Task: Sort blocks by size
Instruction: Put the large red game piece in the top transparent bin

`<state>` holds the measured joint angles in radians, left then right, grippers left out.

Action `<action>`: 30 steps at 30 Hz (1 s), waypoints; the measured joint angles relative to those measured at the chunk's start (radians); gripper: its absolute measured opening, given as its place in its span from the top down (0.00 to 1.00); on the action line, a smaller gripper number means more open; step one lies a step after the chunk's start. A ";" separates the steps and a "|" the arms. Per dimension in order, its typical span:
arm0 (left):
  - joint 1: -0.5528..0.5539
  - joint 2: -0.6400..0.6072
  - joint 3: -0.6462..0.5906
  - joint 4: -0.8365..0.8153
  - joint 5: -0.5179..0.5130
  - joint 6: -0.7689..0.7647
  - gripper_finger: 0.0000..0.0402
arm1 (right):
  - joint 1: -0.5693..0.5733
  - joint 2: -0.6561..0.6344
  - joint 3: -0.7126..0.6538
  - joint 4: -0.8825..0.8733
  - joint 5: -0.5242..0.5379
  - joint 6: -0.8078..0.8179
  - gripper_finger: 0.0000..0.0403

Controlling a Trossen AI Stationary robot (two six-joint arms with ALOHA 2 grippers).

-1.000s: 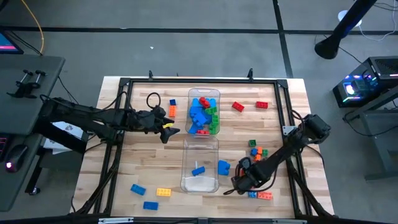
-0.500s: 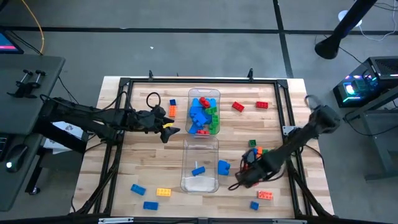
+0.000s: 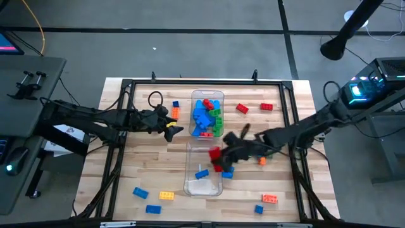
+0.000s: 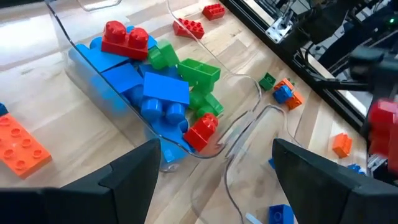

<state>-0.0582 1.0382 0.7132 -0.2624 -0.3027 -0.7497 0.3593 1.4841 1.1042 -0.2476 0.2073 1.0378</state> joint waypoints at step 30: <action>-0.046 0.172 0.177 -0.058 0.168 0.200 0.27 | -0.218 -0.033 0.006 0.150 -0.310 -0.187 0.33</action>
<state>-0.1040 1.2099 0.8901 -0.3203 -0.1344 -0.5493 0.1410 1.4515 1.1098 -0.0972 -0.1029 0.8511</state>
